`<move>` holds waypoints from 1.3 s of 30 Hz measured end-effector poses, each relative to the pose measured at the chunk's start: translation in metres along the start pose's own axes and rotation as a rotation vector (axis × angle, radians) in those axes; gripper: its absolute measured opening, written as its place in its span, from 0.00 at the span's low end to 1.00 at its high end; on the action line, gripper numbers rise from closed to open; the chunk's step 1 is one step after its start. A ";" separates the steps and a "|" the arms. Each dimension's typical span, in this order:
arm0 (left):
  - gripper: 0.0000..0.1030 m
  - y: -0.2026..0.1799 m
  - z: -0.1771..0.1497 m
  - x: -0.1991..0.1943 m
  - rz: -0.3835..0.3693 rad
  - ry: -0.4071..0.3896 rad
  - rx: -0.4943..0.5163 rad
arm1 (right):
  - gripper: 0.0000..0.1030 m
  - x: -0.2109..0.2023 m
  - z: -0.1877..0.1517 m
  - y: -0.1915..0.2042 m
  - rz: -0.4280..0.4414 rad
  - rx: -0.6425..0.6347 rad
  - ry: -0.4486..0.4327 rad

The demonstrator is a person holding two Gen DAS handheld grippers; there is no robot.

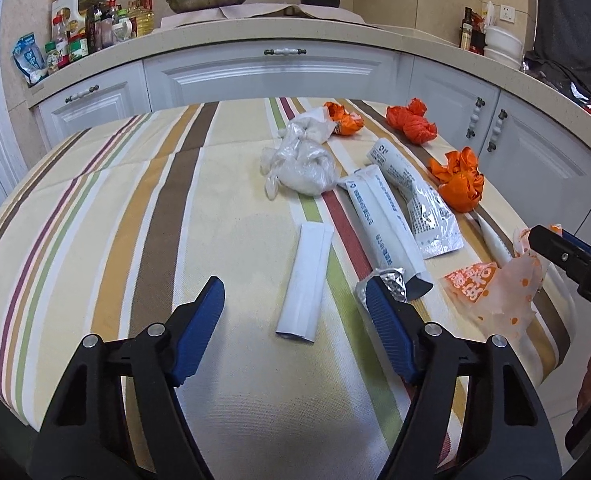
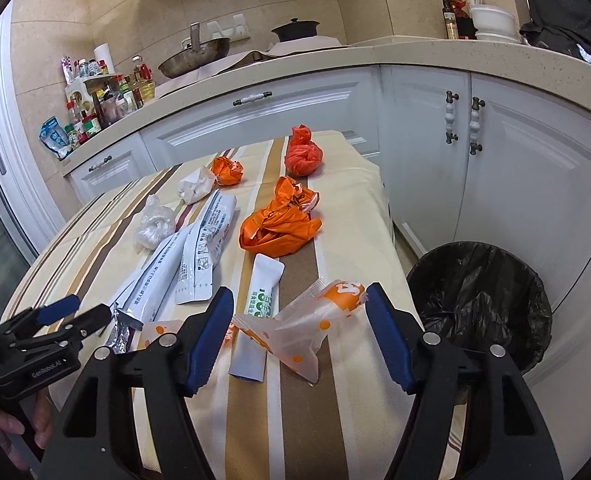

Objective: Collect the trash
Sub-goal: 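Grasp the clear orange-dotted bag with the right tool while the left tool grasps the white paper strip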

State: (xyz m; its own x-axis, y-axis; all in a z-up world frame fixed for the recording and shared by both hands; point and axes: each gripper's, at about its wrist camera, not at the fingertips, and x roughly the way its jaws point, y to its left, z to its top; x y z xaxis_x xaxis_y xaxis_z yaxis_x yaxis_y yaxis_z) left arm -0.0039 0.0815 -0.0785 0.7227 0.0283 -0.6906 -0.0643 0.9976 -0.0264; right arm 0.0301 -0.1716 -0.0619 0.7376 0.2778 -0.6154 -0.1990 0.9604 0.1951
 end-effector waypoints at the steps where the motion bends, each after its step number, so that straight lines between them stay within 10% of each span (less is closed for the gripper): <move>1: 0.68 0.000 -0.001 0.002 0.001 0.006 -0.001 | 0.65 0.000 0.000 -0.001 0.003 0.004 0.000; 10: 0.59 0.002 -0.005 0.011 0.000 0.020 0.003 | 0.63 0.000 -0.003 -0.003 0.027 0.024 0.007; 22: 0.27 0.006 -0.007 0.008 -0.010 0.007 0.002 | 0.24 0.000 -0.003 0.005 0.080 -0.003 0.013; 39: 0.10 0.009 -0.007 -0.001 -0.048 -0.029 -0.015 | 0.18 -0.007 -0.001 0.004 0.056 -0.022 -0.019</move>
State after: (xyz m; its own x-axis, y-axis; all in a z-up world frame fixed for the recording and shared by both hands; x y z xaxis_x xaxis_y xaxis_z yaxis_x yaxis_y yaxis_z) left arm -0.0101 0.0896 -0.0827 0.7448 -0.0175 -0.6670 -0.0395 0.9967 -0.0703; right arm 0.0234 -0.1697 -0.0569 0.7370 0.3310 -0.5893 -0.2544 0.9436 0.2119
